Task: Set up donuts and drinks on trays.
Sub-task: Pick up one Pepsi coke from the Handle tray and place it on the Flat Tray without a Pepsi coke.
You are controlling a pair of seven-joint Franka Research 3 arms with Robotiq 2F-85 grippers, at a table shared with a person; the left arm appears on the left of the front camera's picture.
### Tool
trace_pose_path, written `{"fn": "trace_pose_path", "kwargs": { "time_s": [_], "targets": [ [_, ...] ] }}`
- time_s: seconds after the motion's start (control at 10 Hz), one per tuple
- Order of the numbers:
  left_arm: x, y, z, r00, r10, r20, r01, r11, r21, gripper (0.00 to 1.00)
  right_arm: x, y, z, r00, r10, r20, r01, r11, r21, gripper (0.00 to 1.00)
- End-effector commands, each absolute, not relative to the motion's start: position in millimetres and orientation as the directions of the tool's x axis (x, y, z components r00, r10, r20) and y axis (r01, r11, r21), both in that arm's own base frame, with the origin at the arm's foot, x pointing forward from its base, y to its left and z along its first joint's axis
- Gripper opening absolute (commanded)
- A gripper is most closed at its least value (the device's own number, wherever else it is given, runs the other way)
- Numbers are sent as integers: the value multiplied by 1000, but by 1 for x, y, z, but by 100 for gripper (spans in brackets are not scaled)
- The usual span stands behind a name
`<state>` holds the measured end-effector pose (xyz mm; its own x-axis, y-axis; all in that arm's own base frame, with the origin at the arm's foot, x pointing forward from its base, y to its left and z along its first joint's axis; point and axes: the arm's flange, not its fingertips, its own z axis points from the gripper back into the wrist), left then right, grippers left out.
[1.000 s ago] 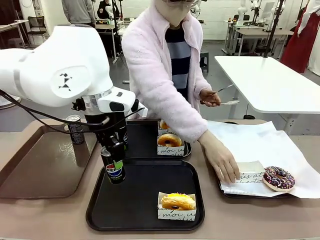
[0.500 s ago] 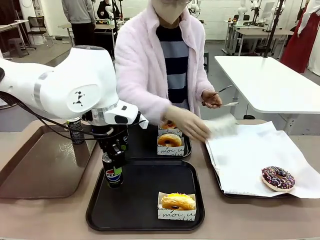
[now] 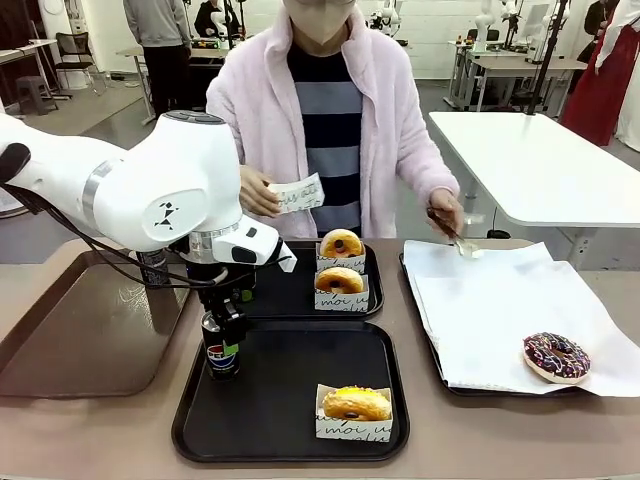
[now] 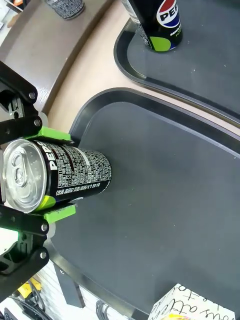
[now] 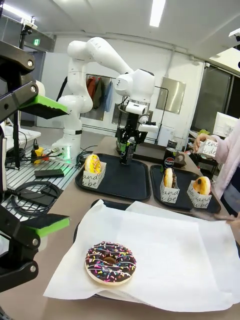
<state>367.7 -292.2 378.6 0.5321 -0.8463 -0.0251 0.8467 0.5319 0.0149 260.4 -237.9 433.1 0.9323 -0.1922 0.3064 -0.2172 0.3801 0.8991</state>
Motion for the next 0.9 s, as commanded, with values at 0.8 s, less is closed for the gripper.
{"fn": "trace_pose_path", "kwargs": {
  "time_s": [0.8],
  "targets": [
    [351,-277,415,534,-845,38,844,535,32,100,260,-239,434,927,-193,321,-234,371,899,100]
  ]
}}
